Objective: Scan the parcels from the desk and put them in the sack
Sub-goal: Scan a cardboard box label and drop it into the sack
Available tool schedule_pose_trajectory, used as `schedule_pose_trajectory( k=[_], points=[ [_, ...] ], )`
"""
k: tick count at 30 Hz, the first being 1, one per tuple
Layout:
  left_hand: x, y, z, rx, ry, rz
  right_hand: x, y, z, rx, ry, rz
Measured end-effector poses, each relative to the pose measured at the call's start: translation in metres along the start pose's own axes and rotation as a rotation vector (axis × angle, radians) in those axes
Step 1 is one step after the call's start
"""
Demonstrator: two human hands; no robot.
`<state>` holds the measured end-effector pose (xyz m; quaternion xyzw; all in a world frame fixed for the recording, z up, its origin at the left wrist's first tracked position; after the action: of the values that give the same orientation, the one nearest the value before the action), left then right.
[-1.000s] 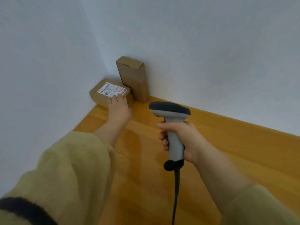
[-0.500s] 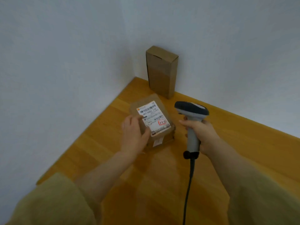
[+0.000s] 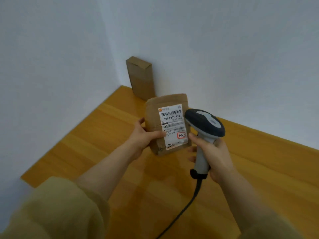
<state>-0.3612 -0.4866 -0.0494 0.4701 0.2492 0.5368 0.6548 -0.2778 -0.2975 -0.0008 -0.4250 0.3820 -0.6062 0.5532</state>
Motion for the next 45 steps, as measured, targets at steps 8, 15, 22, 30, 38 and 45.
schedule_pose_trajectory(
  k=[8,15,22,30,38,45],
  points=[
    [0.222,-0.012,0.09,0.132,-0.111,-0.223,-0.166,-0.014,0.224,-0.077,-0.024,0.12],
    [0.38,-0.034,0.142,0.151,-0.249,-0.32,-0.267,-0.002,0.356,-0.072,0.085,0.083],
    [0.487,-0.055,0.153,0.149,-0.394,-0.428,-0.332,0.015,0.424,-0.083,0.282,0.016],
    [0.613,-0.107,0.15,-0.024,-0.653,-0.416,-0.405,0.051,0.469,-0.165,0.613,-0.237],
    [0.811,-0.207,0.157,-0.163,-0.792,-0.518,-0.564,0.151,0.529,-0.212,0.935,-0.67],
    [0.95,-0.25,0.116,0.251,-0.793,-0.903,-0.711,0.179,0.506,-0.194,0.943,-0.526]
  ],
)
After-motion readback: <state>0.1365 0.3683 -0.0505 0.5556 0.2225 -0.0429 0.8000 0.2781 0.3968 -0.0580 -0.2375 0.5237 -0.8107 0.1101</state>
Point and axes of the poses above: each hand's wrist, its own z-axis away from the middle knuckle, its own x-axis out of the palm, y = z × x, the point moved 1 cm from there along -z, towards the middle knuckle, and after that the axes turned 15 degrees about -y, right-handed, at the moved point
